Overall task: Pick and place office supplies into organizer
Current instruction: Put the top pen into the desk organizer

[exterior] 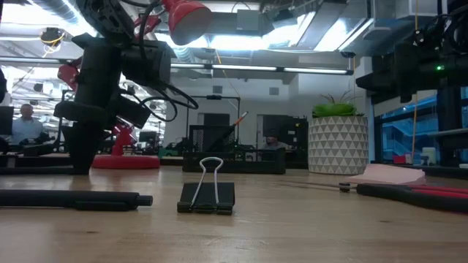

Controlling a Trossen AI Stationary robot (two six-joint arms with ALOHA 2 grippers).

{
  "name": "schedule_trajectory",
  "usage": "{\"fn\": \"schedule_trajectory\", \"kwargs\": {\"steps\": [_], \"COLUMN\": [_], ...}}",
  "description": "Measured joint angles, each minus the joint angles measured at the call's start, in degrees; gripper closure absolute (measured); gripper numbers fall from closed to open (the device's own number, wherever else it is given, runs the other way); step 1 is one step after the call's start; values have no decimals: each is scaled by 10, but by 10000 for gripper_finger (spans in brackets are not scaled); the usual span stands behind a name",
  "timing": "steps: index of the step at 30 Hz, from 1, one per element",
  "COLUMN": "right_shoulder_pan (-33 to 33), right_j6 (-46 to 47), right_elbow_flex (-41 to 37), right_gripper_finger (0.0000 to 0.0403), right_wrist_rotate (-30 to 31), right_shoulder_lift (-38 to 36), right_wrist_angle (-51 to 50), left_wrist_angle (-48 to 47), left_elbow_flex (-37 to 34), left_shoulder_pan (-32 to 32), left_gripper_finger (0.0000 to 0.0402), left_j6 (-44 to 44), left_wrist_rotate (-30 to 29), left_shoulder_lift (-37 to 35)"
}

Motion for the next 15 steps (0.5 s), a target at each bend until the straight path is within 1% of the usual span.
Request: {"fn": "schedule_trajectory", "kwargs": {"steps": [15], "right_shoulder_pan": [0], "right_j6": [0], "right_elbow_flex": [0], "right_gripper_finger": [323], "right_wrist_rotate": [0], "right_shoulder_lift": [0], "right_wrist_angle": [-12], "left_wrist_angle": [-18], "left_elbow_flex": [0], "left_shoulder_pan": [0], "left_gripper_finger": [271], "left_j6": [9], "left_wrist_rotate": [16], "left_shoulder_lift": [0]}}
